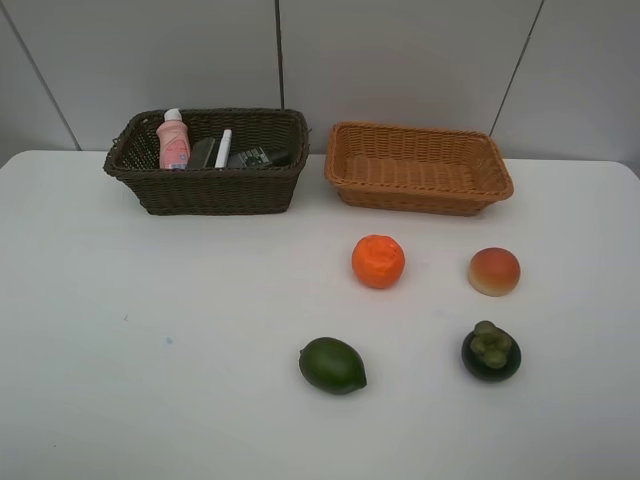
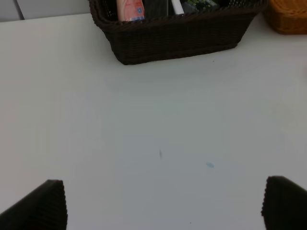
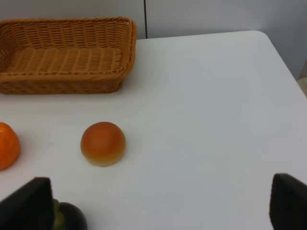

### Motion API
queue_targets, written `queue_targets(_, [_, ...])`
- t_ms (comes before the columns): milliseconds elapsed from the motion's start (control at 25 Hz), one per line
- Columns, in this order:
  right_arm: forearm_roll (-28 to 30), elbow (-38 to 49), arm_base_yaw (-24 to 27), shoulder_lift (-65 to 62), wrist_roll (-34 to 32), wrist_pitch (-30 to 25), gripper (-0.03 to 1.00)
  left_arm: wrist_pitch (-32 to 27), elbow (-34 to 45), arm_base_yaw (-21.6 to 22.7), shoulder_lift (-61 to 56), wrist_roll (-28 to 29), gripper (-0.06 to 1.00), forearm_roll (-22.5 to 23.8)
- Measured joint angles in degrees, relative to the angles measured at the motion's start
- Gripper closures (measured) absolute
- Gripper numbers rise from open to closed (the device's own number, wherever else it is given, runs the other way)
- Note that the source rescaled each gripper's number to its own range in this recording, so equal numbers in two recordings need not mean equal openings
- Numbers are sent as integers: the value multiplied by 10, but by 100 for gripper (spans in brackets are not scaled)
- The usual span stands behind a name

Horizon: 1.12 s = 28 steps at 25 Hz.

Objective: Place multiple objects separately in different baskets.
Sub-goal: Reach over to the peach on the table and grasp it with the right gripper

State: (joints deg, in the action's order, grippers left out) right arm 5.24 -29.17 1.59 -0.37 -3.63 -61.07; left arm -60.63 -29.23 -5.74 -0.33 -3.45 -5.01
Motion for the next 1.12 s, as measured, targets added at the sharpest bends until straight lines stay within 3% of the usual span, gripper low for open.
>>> queue_targets(520, [2, -4, 0, 29, -2, 3, -2, -1, 0, 0, 0, 0, -6, 0])
queue_targets(880, [0, -60, 0, 375, -26, 81, -2, -1, 0, 0, 0, 0, -6, 0])
queue_targets(1120, [-35, -154, 0, 645, -26, 85, -2, -1, 0, 0, 0, 0, -6, 0])
